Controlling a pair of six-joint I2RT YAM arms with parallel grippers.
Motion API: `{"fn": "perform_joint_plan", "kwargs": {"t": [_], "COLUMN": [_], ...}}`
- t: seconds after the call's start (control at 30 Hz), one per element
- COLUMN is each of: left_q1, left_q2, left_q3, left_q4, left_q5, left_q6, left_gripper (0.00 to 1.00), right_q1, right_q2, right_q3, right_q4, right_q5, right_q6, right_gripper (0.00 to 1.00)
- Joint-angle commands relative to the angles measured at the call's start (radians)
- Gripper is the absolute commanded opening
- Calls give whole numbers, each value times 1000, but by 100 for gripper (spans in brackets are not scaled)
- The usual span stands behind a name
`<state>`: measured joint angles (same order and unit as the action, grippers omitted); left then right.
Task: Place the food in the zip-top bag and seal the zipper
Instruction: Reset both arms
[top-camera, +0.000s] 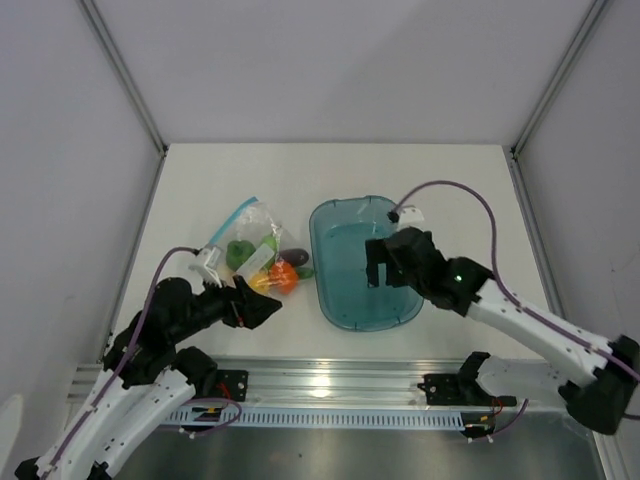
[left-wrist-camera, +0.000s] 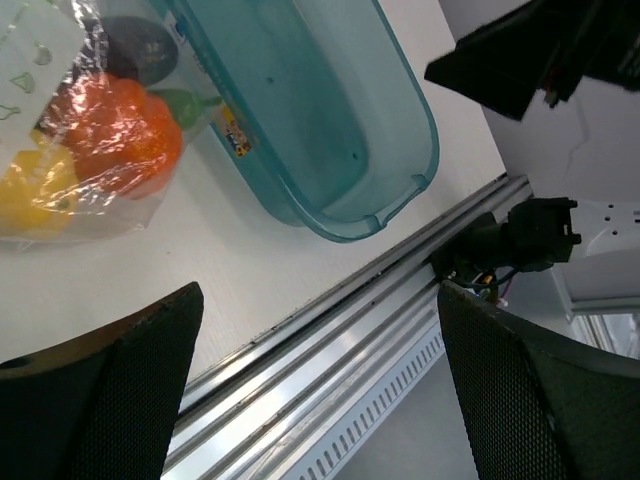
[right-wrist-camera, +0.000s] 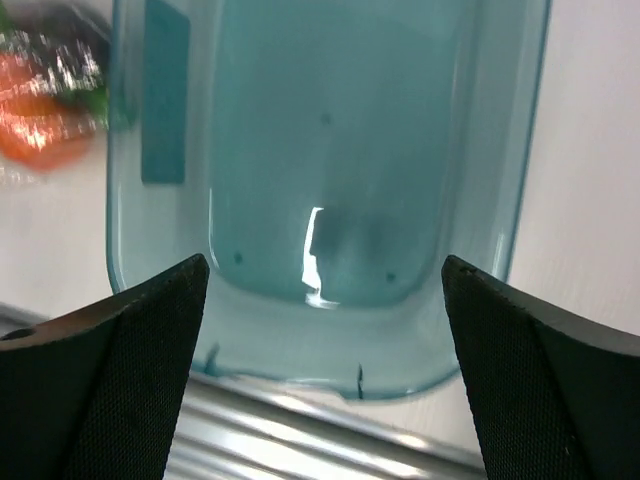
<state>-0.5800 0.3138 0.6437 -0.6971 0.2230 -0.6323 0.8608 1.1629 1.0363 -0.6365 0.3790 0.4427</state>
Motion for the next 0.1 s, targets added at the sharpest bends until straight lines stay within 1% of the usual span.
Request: {"fn": "perform_joint_plan", "kwargs": {"t": [0.0, 0.03, 0.07], "left_q1": [2, 2, 3], "left_q2": [28, 34, 42], "left_q3": [-65, -79, -107], "left_q4": [180, 209, 238], "left_q5": [82, 93, 102], "left_q6": [-70, -75, -81], "left_gripper": [99, 100, 100], "right_q1": [21, 29, 33], "right_q2": [-233, -268, -299], "right_q3": [-114, -169, -188], "right_q4": [-14, -18, -26], "right_q5": [40, 37, 22], "right_q6": [129, 154, 163], "right_gripper": [100, 99, 99]}}
